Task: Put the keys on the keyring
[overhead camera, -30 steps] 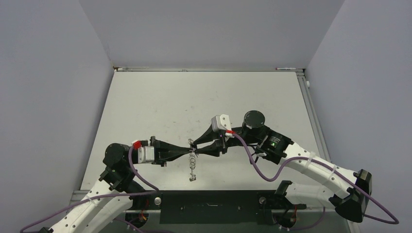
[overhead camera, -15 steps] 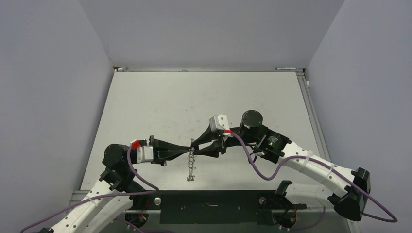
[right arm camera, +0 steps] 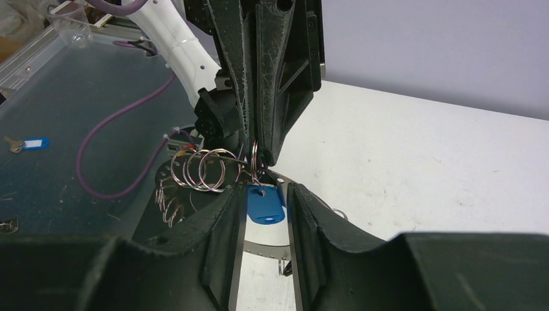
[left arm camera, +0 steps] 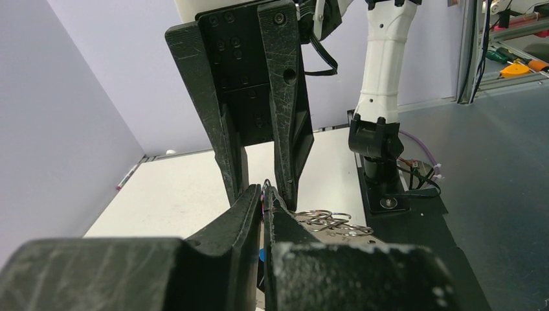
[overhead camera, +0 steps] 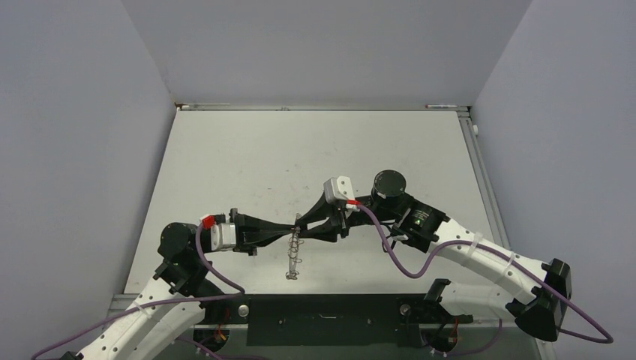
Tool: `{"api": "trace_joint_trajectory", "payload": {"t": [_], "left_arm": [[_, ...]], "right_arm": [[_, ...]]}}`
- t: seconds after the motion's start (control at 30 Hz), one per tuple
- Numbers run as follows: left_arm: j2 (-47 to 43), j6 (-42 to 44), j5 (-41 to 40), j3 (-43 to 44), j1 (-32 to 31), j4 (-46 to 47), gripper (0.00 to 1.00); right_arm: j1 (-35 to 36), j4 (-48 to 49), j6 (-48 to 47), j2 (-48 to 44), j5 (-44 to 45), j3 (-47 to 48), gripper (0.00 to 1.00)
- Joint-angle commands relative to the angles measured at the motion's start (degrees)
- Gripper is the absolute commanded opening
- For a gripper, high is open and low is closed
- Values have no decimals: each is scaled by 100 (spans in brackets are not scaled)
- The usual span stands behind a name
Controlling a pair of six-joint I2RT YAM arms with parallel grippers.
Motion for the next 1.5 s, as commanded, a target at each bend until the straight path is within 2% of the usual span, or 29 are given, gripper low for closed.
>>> {"api": "trace_joint_trajectory", "payload": {"t": [0.0,0.37,0.77,0.93,1.07,1.37,1.47], "left_arm": [[20,-96,-143,42,39,457,0],[-40,-43,-305,42,47,403,0],[-27,-56,-316,34,57,403,0],[-37,17,-295,49,57,297,0],[15,260,-244,153,49,-79,0],[47,669,-209,283,33,-548,13],[43,754,-197,329,14,-651,13]], "right_arm": [[-36,550,74,45,-182,89,30],[-36,712,185,116,-133,102,30],[-32,926,236,111,94,6,6],[-34,847,130,74,172,39,5],[-32,91,-259,135,219,310,5],[-32,-353,-432,-20,399,279,5],[-34,-415,-465,-21,475,278,5]]}}
